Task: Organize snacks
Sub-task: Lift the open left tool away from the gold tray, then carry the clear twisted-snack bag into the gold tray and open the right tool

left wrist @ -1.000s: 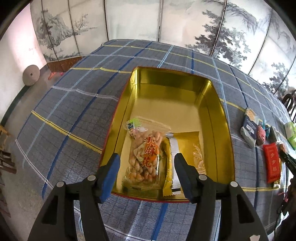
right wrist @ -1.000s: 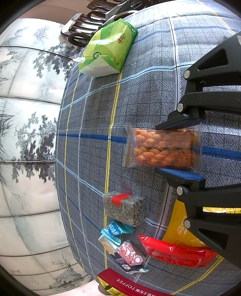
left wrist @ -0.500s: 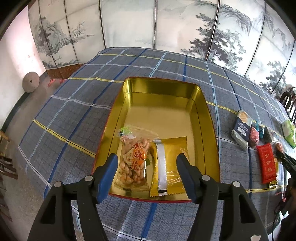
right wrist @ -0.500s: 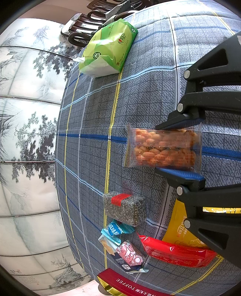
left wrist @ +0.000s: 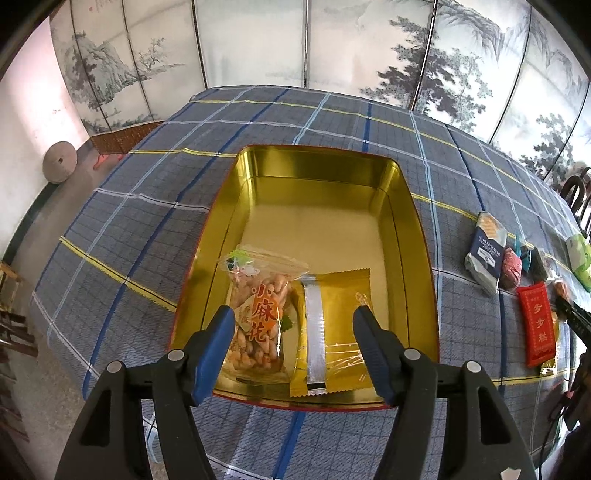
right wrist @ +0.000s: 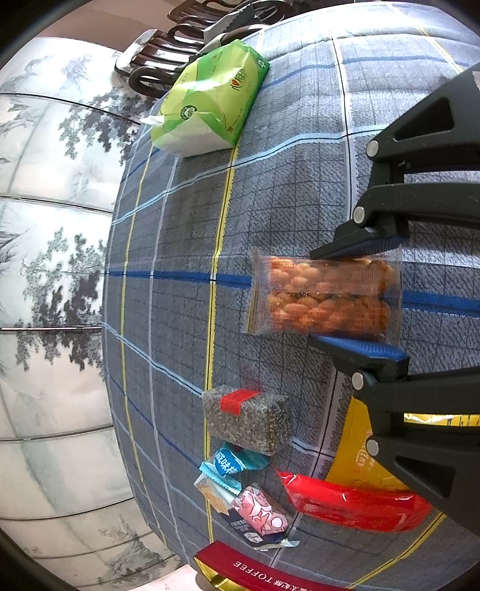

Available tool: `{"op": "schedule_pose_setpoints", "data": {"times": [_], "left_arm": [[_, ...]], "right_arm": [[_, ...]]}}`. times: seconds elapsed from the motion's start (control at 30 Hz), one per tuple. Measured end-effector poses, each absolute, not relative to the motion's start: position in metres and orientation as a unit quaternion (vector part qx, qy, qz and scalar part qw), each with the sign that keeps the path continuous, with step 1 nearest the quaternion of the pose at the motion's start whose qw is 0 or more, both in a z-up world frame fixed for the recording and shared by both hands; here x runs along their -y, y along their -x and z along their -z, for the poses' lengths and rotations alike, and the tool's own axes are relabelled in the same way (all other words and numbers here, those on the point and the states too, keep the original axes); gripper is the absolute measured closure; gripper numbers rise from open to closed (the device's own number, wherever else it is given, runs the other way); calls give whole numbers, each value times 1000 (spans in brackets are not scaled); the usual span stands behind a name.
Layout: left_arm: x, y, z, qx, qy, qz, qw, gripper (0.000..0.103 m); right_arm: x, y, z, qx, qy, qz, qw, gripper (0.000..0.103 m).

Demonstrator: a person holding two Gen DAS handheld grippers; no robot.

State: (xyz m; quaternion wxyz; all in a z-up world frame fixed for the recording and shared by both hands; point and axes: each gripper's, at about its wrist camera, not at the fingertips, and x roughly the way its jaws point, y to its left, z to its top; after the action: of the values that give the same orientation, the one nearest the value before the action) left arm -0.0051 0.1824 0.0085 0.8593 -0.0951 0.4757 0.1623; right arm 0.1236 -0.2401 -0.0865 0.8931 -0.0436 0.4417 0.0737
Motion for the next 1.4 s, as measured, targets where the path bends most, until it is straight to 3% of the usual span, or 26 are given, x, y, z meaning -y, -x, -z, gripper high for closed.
{"op": "schedule_pose_setpoints", "data": {"times": [0.67, 0.93, 1.4], "left_arm": [[-187, -1, -8, -475, 91, -158, 861, 34], [-195, 4, -10, -467, 98, -163, 864, 29], [-211, 22, -14, -460, 96, -188, 862, 22]], "right_arm": [[230, -131, 83, -469, 33, -9, 882, 66], [221, -119, 42, -437, 4, 0, 899, 66], [99, -87, 5, -418, 10, -145, 897, 66]]}}
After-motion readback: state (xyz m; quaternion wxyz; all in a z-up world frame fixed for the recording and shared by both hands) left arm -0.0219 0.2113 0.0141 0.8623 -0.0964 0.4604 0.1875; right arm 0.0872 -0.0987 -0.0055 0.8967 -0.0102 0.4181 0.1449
